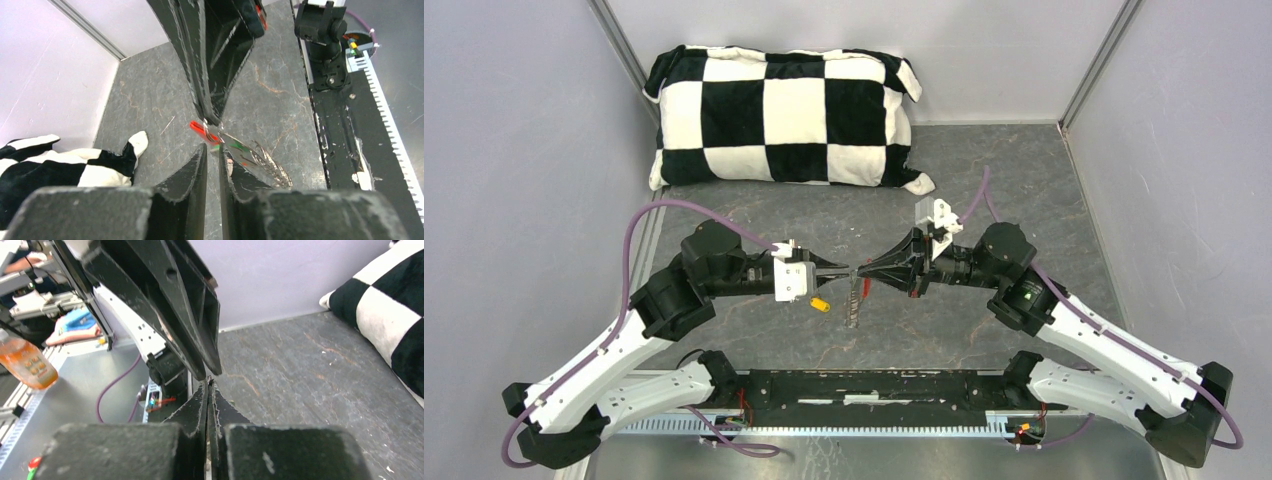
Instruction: Put the keys on the keyring
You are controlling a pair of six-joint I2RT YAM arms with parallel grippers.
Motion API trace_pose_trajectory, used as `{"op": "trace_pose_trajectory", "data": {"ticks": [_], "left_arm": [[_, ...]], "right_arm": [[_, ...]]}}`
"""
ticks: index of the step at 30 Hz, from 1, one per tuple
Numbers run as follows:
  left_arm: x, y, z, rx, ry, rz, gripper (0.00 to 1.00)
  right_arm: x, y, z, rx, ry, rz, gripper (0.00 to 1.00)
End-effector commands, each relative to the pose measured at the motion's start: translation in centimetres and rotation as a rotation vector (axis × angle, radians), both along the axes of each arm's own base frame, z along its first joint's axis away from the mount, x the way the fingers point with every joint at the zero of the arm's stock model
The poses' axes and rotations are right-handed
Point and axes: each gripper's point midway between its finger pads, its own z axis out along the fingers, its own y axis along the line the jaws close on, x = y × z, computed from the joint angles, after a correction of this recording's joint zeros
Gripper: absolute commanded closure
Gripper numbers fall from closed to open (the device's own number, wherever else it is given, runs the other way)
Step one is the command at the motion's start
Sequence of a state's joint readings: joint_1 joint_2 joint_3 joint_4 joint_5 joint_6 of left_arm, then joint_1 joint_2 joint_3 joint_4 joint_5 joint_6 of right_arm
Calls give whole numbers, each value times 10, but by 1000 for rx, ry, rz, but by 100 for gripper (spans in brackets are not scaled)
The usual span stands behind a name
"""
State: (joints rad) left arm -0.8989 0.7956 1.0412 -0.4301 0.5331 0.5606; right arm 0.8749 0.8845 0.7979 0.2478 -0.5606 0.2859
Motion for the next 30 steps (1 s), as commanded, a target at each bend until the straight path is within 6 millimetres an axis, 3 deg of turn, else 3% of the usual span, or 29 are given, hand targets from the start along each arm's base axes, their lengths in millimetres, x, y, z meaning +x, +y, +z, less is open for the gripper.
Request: {"op": "trace_pose_trajectory", "data": {"ticks": [1,5,9,14,19,30], "left_arm": [[2,0,5,-14,-76,-9,74],[3,0,-1,-1,-42,6,60],[6,-2,-8,10,-26,15,57],[18,0,-16,28,-55,70,56],[4,-6,-25,10,36,8,55],[4,-13,-5,-62,13,-10,61]], "right_arm": [[-1,-10,46,199,-33,-34,100],[-2,-12,45,230,-27,-35,100],[-6,-11,42,253,-14,-5,100],[-10,-9,41,266,-7,24,100],[-11,-6,41,282,7,44,100],[-7,0,28,252,31,45,100]]}}
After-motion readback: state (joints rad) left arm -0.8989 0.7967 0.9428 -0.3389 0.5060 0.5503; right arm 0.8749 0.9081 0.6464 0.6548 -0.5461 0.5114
